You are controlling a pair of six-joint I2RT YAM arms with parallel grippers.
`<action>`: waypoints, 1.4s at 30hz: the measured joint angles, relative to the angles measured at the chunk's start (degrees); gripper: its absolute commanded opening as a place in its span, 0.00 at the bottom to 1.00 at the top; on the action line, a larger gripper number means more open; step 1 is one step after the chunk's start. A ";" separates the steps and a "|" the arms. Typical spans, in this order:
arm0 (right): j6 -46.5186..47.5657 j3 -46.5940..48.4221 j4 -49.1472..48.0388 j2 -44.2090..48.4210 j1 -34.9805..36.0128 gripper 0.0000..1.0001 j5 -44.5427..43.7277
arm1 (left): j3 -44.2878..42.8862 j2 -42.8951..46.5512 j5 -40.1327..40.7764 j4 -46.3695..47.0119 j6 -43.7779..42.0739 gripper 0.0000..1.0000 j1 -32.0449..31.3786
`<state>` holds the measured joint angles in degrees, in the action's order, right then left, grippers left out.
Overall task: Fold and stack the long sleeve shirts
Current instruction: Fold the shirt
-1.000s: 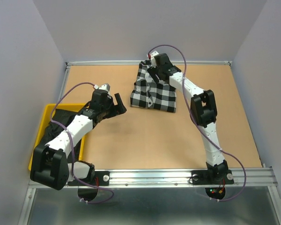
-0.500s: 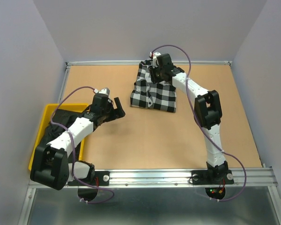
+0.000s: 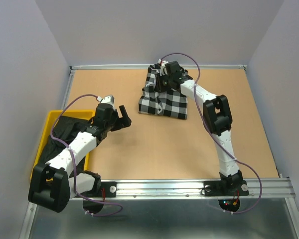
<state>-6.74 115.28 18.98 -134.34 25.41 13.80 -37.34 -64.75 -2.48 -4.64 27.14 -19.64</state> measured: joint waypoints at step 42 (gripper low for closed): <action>-0.52 -1.27 -0.31 3.15 2.58 0.13 -5.01 | 0.00 -1.20 -0.04 1.84 -0.59 0.98 0.00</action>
<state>-7.27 114.02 18.68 -131.20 27.99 8.80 -37.34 -65.95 -2.52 -2.81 26.55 -19.64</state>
